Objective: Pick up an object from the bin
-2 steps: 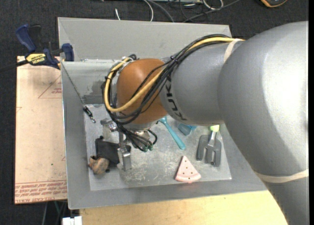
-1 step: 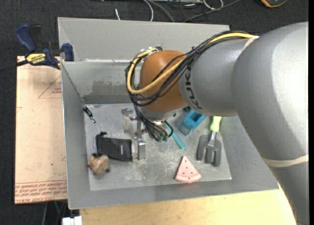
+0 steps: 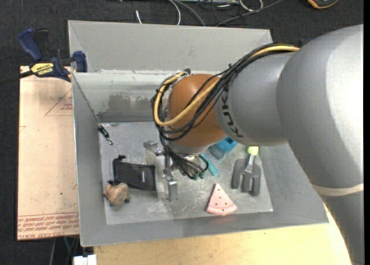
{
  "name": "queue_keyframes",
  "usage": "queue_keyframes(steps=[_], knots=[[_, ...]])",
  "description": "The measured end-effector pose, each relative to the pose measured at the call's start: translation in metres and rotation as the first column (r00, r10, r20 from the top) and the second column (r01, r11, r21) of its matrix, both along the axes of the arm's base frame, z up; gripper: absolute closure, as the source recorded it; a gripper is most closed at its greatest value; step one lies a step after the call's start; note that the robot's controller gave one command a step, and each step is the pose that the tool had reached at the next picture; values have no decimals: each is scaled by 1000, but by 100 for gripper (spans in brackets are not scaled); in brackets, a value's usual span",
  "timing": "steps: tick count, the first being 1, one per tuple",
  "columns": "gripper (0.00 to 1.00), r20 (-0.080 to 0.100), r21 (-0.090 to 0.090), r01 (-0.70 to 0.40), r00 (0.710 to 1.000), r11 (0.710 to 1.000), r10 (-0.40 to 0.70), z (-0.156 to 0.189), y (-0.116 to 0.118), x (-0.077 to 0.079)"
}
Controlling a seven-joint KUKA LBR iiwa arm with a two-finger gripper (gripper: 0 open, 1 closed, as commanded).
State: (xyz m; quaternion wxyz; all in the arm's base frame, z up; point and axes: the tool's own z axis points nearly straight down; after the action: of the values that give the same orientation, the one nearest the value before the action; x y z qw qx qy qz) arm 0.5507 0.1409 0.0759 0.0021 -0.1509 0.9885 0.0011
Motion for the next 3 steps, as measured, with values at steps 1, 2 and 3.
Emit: queue_keyframes(steps=[1, 2, 3], knots=[[0, 3, 5, -8, 1000, 1000, 8, -3, 10, 15], [0, 3, 4, -186, 983, 983, 186, -5, 45, 20], [0, 10, 0, -266, 964, 964, 266, -6, 77, 29]])
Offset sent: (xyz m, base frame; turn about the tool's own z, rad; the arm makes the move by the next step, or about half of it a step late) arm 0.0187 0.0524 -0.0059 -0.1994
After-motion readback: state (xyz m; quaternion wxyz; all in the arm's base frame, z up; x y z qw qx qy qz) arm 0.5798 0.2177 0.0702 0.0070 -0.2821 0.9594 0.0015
